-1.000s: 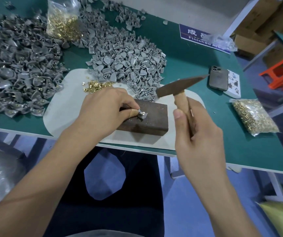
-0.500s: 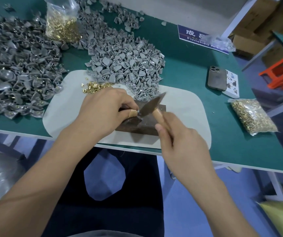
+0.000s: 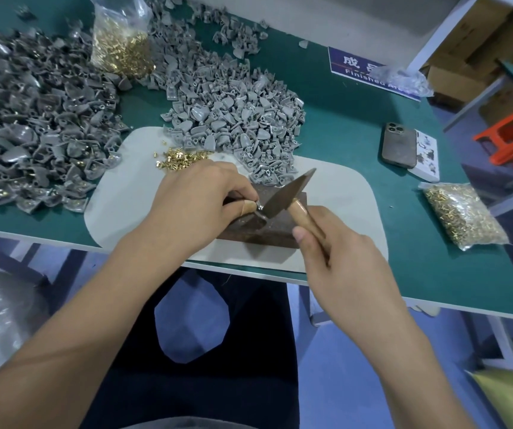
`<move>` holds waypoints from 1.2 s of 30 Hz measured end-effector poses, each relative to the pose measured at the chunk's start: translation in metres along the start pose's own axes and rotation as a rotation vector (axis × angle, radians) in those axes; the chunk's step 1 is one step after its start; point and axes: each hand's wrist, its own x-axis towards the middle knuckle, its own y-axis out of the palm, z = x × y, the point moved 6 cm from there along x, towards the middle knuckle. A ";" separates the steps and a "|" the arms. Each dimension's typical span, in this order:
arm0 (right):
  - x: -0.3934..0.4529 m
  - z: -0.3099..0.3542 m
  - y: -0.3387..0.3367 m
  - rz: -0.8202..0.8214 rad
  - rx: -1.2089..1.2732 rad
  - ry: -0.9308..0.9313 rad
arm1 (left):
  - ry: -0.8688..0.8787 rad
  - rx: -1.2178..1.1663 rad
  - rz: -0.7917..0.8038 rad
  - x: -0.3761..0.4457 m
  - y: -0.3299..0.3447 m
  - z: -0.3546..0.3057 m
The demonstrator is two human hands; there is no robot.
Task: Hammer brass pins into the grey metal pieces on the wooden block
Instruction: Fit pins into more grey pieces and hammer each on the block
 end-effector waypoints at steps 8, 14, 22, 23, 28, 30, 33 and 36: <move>0.006 -0.004 -0.017 -0.112 0.042 -0.025 | 0.045 0.034 0.006 -0.001 0.000 -0.003; 0.001 -0.002 0.000 -0.092 0.113 -0.003 | 0.028 0.000 0.020 0.000 0.002 0.001; -0.001 0.001 -0.012 -0.263 0.218 -0.013 | 0.008 -0.026 0.034 0.001 0.003 0.003; 0.000 0.003 -0.004 -0.156 0.162 -0.009 | 0.005 -0.025 0.037 0.001 0.002 0.003; 0.005 0.008 -0.014 -0.158 0.060 -0.042 | -0.005 -0.028 0.039 0.002 0.002 0.003; 0.002 0.009 -0.023 -0.279 0.153 -0.044 | -0.019 -0.041 0.046 0.002 0.004 0.006; -0.001 0.005 -0.011 -0.195 0.168 -0.010 | -0.028 -0.053 0.051 0.002 0.004 0.007; 0.001 -0.005 0.006 -0.006 0.090 0.040 | -0.031 -0.049 0.059 0.003 0.004 0.007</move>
